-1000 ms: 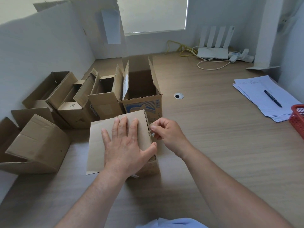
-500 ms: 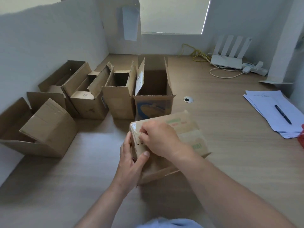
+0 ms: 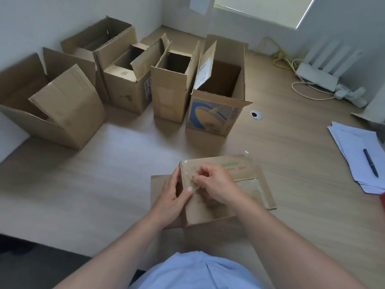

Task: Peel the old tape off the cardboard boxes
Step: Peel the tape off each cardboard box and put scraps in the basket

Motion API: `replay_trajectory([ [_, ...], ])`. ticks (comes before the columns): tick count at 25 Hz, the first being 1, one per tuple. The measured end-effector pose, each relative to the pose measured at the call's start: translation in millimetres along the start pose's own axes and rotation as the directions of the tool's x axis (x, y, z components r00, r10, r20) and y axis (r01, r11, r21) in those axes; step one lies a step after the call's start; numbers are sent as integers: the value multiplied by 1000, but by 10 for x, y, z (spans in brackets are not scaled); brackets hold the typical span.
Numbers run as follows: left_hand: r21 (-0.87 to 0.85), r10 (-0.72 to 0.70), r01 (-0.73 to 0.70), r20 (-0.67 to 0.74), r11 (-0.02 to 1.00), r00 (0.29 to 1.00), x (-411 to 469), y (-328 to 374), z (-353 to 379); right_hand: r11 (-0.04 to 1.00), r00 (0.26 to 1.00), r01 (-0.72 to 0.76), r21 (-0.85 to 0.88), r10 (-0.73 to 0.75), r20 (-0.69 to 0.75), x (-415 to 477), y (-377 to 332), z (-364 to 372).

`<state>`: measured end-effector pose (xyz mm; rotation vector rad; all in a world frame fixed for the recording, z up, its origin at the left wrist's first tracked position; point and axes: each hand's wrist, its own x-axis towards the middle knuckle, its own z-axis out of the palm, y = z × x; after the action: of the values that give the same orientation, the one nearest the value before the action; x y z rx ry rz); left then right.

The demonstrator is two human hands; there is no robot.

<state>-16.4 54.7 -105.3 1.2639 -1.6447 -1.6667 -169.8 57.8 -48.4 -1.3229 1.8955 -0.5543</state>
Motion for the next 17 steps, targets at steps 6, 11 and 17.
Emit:
replay_trajectory([
  [6,237,63,-75,56,969,996,46,-69,-1,1000,1000,19,2,-19,-4,65,73,14],
  [11,116,45,-49,31,992,998,49,-68,19,998,997,57,-38,-59,-41,80,71,10],
  [17,70,53,-49,-66,996,996,98,-80,56,995,998,66,-73,-66,4,94,59,-17],
])
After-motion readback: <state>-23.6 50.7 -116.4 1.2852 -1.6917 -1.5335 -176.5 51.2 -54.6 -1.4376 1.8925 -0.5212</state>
